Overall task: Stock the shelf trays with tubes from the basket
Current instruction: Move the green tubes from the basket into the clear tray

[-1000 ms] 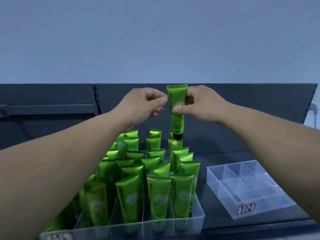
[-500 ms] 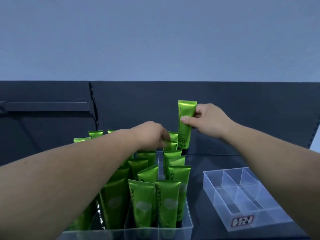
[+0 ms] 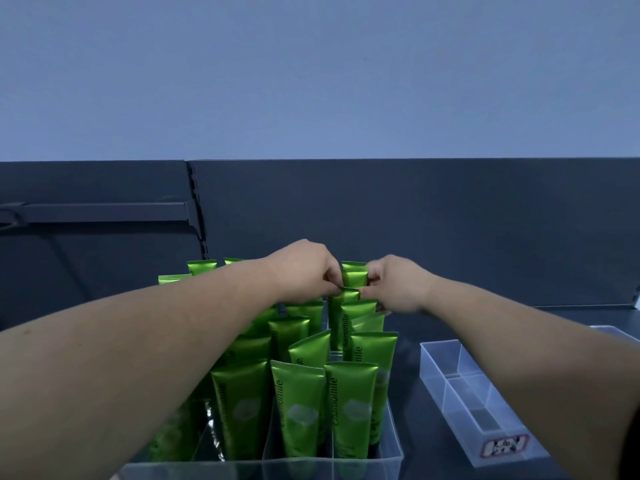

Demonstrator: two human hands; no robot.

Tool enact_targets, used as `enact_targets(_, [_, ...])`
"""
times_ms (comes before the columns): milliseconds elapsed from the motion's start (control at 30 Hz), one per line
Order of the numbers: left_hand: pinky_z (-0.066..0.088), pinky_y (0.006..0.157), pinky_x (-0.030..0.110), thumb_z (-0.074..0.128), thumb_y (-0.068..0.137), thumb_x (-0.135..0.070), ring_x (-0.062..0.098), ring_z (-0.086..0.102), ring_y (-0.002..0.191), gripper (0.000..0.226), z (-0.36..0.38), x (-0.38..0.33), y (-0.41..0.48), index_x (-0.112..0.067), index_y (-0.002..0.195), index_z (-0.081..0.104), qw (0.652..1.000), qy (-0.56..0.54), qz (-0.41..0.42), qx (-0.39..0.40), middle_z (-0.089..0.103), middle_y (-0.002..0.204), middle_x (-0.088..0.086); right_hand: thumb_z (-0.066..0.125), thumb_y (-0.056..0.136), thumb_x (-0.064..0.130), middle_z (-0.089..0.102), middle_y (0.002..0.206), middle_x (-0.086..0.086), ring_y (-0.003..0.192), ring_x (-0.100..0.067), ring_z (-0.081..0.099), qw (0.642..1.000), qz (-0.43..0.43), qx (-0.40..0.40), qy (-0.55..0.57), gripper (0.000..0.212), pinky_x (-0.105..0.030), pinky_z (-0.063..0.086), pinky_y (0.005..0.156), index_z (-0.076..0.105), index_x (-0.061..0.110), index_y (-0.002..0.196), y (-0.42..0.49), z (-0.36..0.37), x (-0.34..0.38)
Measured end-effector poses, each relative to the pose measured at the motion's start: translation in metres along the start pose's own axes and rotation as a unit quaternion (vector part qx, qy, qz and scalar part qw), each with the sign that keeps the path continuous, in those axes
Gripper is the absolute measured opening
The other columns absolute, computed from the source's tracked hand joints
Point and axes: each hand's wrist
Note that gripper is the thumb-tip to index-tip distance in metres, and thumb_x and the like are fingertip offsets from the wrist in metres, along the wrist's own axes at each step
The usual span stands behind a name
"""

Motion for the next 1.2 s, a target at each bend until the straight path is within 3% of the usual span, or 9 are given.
enact_targets(167, [0.044, 0.079, 0.018, 0.064, 0.089, -0.028, 0.003, 0.056, 0.082, 0.017, -0.001, 0.002, -0.003, -0.024, 0.104, 0.072, 1.000, -0.004, -0.007, 0.003, 0.069, 0.097, -0.011, 0.056, 0.085, -0.009, 0.071, 0.092, -0.011, 0.090, -0.023, 0.069, 0.999, 0.014, 0.032, -0.035, 0.022, -0.041, 0.057, 0.077, 0.067, -0.003, 0.103, 0.002, 0.004, -0.004])
enact_targets(333, [0.047, 0.084, 0.021, 0.064, 0.090, -0.027, 0.004, 0.058, 0.086, 0.018, -0.004, 0.001, -0.005, -0.025, 0.105, 0.072, 1.000, 0.005, -0.005, 0.006, 0.070, 0.100, -0.011, 0.067, 0.090, 0.017, 0.061, 0.069, -0.005, 0.064, -0.019, 0.064, 1.000, -0.016, -0.020, -0.017, 0.016, -0.033, 0.058, 0.071, 0.068, 0.001, 0.092, -0.007, -0.001, 0.001])
enact_targets(433, [0.048, 0.087, 0.023, 0.063, 0.090, -0.026, 0.006, 0.061, 0.092, 0.018, -0.004, 0.000, -0.006, -0.025, 0.106, 0.072, 1.000, 0.014, -0.003, 0.008, 0.069, 0.101, -0.011, 0.067, 0.090, 0.017, 0.063, 0.066, -0.001, 0.059, -0.011, 0.063, 0.997, -0.009, -0.050, 0.065, 0.015, -0.030, 0.060, 0.070, 0.065, 0.014, 0.075, -0.009, -0.010, -0.001])
enact_targets(600, [0.050, 0.089, 0.027, 0.063, 0.090, -0.025, 0.007, 0.062, 0.094, 0.018, -0.006, 0.000, -0.009, -0.026, 0.105, 0.072, 1.000, 0.015, -0.012, 0.002, 0.070, 0.100, -0.011, 0.059, 0.095, 0.024, 0.073, 0.087, -0.009, 0.073, -0.012, 0.067, 0.987, 0.006, -0.073, 0.144, 0.014, -0.028, 0.060, 0.071, 0.068, 0.014, 0.091, -0.011, -0.024, -0.001])
enact_targets(733, [0.050, 0.090, 0.028, 0.064, 0.089, -0.024, 0.007, 0.062, 0.094, 0.017, -0.005, -0.001, -0.009, -0.025, 0.104, 0.073, 1.000, 0.004, -0.017, -0.008, 0.070, 0.099, -0.012, 0.055, 0.097, 0.026, 0.072, 0.086, -0.006, 0.074, -0.012, 0.068, 0.989, 0.006, -0.061, 0.136, 0.018, -0.027, 0.060, 0.071, 0.068, 0.015, 0.098, -0.013, -0.021, -0.002])
enact_targets(933, [0.048, 0.088, 0.023, 0.063, 0.090, -0.025, 0.005, 0.061, 0.092, 0.016, -0.004, -0.002, -0.008, -0.025, 0.103, 0.073, 1.000, 0.000, -0.021, -0.012, 0.069, 0.098, -0.013, 0.057, 0.097, 0.025, 0.054, 0.068, -0.001, 0.043, 0.003, 0.054, 0.997, -0.013, 0.007, 0.078, 0.012, -0.013, 0.048, 0.050, 0.059, 0.022, 0.085, -0.014, -0.003, -0.006])
enact_targets(1000, [0.049, 0.088, 0.023, 0.063, 0.090, -0.025, 0.005, 0.061, 0.092, 0.016, -0.004, -0.002, -0.008, -0.025, 0.102, 0.073, 1.000, -0.002, -0.022, -0.014, 0.069, 0.097, -0.013, 0.057, 0.097, 0.024, 0.052, 0.069, -0.002, 0.044, 0.002, 0.053, 0.996, -0.019, 0.012, 0.082, 0.016, -0.013, 0.048, 0.049, 0.058, 0.023, 0.081, -0.012, -0.002, -0.007])
enact_targets(1100, [0.049, 0.089, 0.024, 0.064, 0.089, -0.025, 0.005, 0.062, 0.093, 0.015, -0.003, -0.003, -0.007, -0.026, 0.101, 0.073, 1.000, -0.004, -0.026, -0.014, 0.069, 0.097, -0.013, 0.058, 0.096, 0.023, 0.053, 0.072, -0.001, 0.047, 0.001, 0.056, 0.995, -0.020, 0.018, 0.096, 0.003, -0.012, 0.047, 0.049, 0.060, 0.020, 0.094, -0.010, -0.004, -0.005])
enact_targets(1200, [0.049, 0.088, 0.024, 0.064, 0.089, -0.024, 0.005, 0.061, 0.092, 0.015, -0.003, -0.005, -0.007, -0.025, 0.102, 0.073, 0.999, -0.002, -0.028, -0.017, 0.069, 0.097, -0.013, 0.058, 0.096, 0.022, 0.054, 0.077, 0.000, 0.048, 0.001, 0.056, 0.994, -0.023, 0.007, 0.106, 0.015, -0.012, 0.048, 0.050, 0.064, 0.018, 0.109, -0.007, -0.003, -0.004])
Point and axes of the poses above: each hand's wrist, its own y-axis towards the middle knuckle, its own z-axis out of the palm, x = y × z
